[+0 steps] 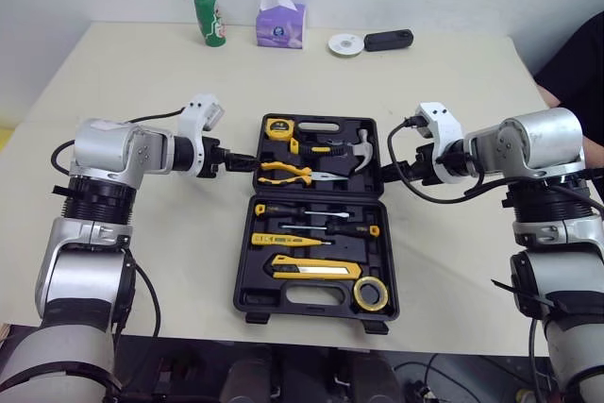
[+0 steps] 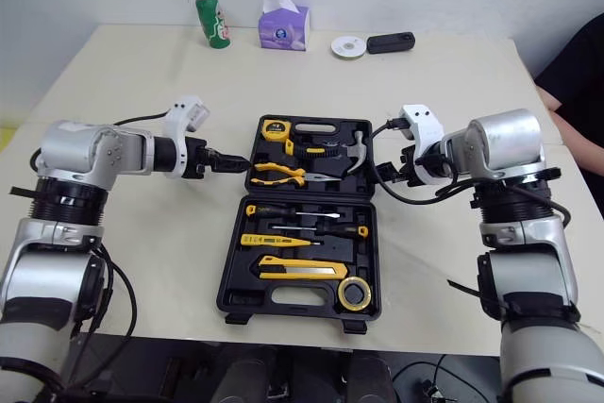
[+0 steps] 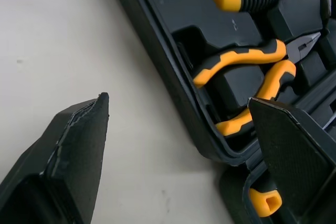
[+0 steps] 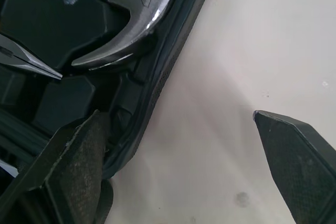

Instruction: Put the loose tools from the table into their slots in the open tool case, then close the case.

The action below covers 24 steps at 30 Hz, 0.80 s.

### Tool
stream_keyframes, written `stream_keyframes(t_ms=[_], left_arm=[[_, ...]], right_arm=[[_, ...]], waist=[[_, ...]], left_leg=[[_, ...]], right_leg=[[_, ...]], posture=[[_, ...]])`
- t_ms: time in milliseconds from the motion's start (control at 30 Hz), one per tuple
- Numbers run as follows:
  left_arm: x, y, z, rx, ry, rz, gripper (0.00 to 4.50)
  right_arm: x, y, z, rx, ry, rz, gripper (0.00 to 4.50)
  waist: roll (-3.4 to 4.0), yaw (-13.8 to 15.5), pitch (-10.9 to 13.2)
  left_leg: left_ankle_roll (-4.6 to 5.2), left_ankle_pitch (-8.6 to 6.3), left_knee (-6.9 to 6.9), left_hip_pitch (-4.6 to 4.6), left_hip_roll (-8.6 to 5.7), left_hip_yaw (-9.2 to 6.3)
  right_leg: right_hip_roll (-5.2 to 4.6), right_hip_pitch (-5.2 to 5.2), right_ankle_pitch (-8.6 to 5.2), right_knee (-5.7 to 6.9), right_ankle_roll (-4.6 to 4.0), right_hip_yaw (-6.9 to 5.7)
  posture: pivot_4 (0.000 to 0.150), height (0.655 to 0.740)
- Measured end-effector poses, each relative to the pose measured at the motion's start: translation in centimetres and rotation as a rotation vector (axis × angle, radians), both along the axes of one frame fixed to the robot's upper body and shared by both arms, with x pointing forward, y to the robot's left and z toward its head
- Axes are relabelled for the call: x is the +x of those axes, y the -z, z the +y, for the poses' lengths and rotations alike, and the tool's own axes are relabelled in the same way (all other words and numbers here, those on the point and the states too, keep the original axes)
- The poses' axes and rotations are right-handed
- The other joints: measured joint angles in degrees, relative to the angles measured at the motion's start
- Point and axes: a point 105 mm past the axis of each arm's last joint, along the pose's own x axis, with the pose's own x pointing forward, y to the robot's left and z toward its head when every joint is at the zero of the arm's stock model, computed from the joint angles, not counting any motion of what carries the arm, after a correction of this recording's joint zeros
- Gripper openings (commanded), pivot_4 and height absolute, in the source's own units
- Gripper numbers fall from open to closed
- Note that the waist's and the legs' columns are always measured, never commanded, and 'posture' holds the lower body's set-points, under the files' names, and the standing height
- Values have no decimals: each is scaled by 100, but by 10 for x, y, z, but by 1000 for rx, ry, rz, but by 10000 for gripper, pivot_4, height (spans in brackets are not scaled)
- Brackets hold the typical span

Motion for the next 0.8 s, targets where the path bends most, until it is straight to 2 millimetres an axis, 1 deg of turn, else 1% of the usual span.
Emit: stream_keyframes(t_ms=[167,267,400,600,800], left_arm=[[1,9,3,35,-6,21,44545],[6,14,8,39,-32,24,44545],[12,14,3,36,-33,10,44545],[18,13,4,26,-58,6,44545],[20,14,2,48,-55,-3,44545]], right_arm=[[2,3,7,15,4,-5,45000],[2,9,6,16,24,1,45000],[3,12,7,24,40,1,45000],[6,12,4,11,62,-18,45000],[6,14,7,8,64,-16,45000]], waist=[[0,-33,0],[0,-35,0],[0,-34,0],[0,-47,0],[0,-93,0]], left_leg=[[-2,3,0,2,1,1],[-2,3,1,1,0,1],[0,4,1,0,-1,0],[0,4,1,1,-1,1],[0,4,1,1,-1,1]], right_leg=[[0,0,0,4,0,1],[-2,0,0,6,0,1],[-2,-1,0,6,0,0],[-2,-1,0,6,0,0],[-2,-1,0,8,0,0]], posture=[[1500,7400],[1500,7400],[1500,7400],[1500,7400],[1500,7400]])
